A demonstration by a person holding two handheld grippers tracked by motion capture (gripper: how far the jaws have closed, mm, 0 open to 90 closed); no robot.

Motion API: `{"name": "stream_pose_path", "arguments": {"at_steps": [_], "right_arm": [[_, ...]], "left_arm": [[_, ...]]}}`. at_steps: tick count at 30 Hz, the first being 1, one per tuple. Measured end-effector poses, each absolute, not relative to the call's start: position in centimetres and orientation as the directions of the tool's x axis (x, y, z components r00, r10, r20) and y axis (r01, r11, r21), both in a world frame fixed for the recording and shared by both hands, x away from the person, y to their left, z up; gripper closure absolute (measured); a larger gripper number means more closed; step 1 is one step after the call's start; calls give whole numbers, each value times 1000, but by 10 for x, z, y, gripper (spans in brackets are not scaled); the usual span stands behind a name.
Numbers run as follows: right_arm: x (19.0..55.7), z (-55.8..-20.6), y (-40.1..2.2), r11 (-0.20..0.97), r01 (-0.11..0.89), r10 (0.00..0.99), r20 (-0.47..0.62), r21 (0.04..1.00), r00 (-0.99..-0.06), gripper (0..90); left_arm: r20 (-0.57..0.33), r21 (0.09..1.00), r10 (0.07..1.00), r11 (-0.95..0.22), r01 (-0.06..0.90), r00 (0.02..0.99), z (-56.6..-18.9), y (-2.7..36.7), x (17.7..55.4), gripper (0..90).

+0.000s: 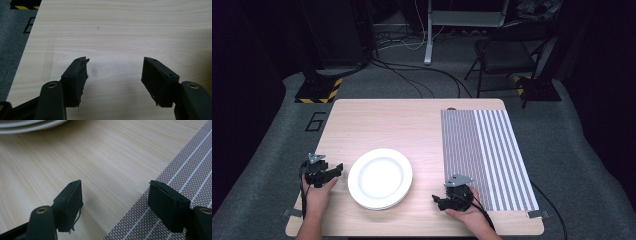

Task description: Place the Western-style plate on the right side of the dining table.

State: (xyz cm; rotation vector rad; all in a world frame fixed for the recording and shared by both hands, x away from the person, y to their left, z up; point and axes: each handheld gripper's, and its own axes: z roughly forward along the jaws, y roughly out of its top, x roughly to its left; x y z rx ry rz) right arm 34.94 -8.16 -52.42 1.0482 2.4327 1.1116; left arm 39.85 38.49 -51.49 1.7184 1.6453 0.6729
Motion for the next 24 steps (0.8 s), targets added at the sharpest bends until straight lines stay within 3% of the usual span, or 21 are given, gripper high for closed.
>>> {"name": "stream_pose_path", "arguments": {"at_steps": [8,13,19,24], "right_arm": [[347,-513,-71,438,499,700,65,748,-712,323],[346,-507,-66,420,508,706,80,752,-703,371],[347,-499,-66,401,506,716,83,763,-694,433],[349,-488,-67,386,505,720,90,773,-688,471]], "left_arm": [[-148,761,985,54,647,92,-502,378,384,401],[-171,762,974,36,647,148,-486,357,384,426],[-147,757,975,0,654,170,-464,340,378,501],[-183,745,968,22,667,173,-463,338,365,571]]}}
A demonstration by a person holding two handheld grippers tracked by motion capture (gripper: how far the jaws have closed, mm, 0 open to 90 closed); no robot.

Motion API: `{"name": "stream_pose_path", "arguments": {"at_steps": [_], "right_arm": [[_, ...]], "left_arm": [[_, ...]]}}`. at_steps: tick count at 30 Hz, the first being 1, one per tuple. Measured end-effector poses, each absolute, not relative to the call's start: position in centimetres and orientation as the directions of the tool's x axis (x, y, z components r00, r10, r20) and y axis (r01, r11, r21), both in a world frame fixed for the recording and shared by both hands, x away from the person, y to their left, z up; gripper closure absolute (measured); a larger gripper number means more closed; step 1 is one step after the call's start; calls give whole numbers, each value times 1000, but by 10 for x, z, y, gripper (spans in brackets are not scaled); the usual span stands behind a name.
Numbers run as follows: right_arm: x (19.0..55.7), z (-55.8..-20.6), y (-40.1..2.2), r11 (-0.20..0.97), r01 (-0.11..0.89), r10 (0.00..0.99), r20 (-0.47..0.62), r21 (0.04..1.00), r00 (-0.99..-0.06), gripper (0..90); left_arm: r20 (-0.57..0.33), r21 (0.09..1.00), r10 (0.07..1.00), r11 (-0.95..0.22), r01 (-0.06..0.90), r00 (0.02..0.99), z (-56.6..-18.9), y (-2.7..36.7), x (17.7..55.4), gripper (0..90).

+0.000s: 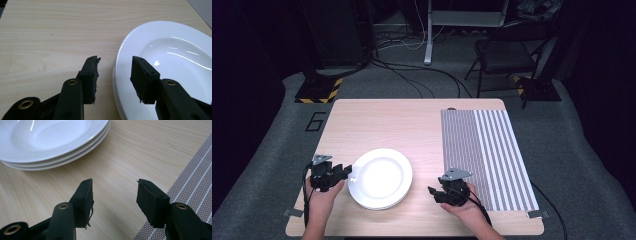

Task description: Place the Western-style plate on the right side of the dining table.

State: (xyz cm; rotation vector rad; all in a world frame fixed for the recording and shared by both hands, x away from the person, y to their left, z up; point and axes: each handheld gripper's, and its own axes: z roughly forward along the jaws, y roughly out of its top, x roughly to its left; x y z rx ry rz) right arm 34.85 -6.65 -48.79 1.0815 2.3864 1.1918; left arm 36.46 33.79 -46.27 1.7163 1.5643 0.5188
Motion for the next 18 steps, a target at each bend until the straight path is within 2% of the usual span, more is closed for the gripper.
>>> {"name": "stream_pose_path", "arguments": {"at_steps": [2,4,11,18], "right_arm": [[348,-486,-66,381,510,723,95,772,-684,475],[352,-480,-63,370,502,725,96,781,-683,481],[363,-473,-51,329,523,738,131,786,-662,507],[374,-471,-38,319,507,748,116,801,-654,511]], "left_arm": [[-207,743,963,38,669,175,-464,340,360,578],[-239,734,954,57,677,179,-465,343,356,626],[-348,721,918,130,681,192,-472,349,348,706],[-386,701,901,146,698,199,-475,350,344,748]]}}
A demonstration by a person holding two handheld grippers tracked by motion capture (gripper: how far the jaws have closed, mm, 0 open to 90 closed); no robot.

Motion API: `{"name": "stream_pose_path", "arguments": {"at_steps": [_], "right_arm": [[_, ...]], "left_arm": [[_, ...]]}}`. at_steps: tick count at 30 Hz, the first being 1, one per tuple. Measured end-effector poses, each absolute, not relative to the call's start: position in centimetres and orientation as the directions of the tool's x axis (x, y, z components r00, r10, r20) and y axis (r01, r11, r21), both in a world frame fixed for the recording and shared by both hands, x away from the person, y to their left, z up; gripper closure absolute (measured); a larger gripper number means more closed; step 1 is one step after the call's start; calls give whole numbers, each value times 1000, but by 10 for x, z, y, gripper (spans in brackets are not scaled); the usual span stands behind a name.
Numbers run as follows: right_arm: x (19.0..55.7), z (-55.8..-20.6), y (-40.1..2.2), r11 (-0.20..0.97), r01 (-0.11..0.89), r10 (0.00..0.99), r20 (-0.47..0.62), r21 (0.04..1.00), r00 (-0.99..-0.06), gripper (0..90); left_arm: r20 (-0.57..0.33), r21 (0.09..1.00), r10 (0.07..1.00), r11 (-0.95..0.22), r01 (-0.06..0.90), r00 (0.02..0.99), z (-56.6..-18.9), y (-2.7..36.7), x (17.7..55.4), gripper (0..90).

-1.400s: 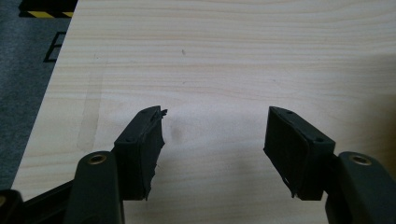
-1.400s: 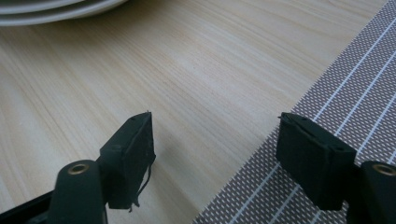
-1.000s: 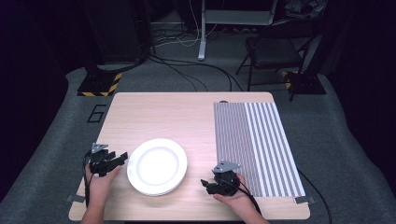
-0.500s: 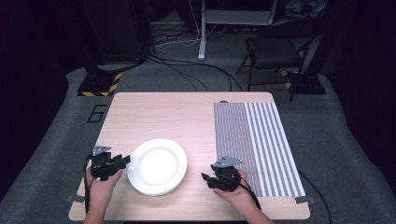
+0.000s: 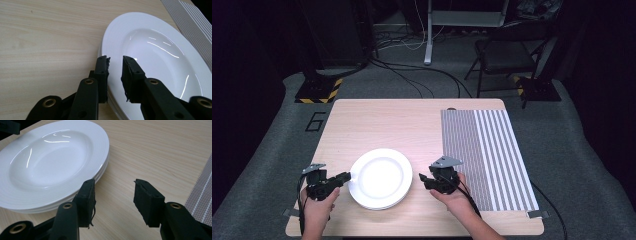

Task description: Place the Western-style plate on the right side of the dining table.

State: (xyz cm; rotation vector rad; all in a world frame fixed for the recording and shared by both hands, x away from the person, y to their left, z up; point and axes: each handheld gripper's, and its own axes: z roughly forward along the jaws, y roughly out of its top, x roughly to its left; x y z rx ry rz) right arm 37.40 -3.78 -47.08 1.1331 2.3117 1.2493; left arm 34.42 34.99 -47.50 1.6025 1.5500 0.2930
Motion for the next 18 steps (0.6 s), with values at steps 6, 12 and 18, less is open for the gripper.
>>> {"name": "stream_pose_path", "arguments": {"at_steps": [6,12,18], "right_arm": [[381,-472,-25,315,513,739,133,799,-660,520],[384,-472,-16,307,512,733,144,802,-665,520],[387,-472,-11,300,528,728,167,794,-665,520]], "left_arm": [[-404,687,894,156,709,195,-479,355,341,762],[-453,665,870,185,723,195,-481,358,341,776],[-450,666,872,181,724,196,-482,357,340,800]]}}
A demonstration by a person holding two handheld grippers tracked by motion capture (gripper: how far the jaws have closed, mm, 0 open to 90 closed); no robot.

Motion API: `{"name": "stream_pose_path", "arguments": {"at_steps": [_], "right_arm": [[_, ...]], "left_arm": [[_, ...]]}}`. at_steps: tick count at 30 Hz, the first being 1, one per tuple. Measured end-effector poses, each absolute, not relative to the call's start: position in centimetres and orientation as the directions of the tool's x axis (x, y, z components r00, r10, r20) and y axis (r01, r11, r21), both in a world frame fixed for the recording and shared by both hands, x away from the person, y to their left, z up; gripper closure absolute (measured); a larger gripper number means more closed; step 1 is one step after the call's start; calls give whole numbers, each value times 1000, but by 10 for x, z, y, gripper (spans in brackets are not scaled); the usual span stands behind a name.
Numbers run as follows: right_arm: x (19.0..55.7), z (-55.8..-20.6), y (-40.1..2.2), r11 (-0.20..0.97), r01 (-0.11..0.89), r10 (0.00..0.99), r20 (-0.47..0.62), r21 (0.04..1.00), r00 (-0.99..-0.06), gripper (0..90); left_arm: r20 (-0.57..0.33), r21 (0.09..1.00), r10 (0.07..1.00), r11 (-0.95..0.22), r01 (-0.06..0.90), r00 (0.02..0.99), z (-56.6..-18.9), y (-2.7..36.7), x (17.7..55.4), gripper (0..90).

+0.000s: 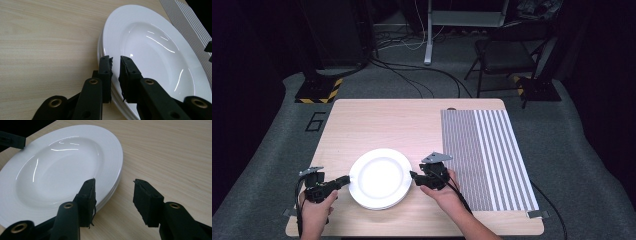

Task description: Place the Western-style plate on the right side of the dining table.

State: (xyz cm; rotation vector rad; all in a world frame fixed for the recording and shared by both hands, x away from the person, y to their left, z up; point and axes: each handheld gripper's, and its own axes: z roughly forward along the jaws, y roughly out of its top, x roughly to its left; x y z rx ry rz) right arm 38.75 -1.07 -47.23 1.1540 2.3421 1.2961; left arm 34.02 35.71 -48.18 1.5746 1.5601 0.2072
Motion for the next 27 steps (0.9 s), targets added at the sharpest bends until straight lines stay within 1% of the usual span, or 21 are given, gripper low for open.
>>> {"name": "stream_pose_path", "arguments": {"at_steps": [10,12,27], "right_arm": [[390,-477,-5,270,572,716,236,775,-657,514],[391,-479,-3,270,580,713,244,769,-657,512],[391,-490,6,265,633,692,314,727,-651,486]], "left_arm": [[-439,661,877,167,732,197,-483,356,339,813],[-426,666,881,151,731,207,-484,355,339,816],[-422,670,882,147,727,211,-485,354,339,815]]}}
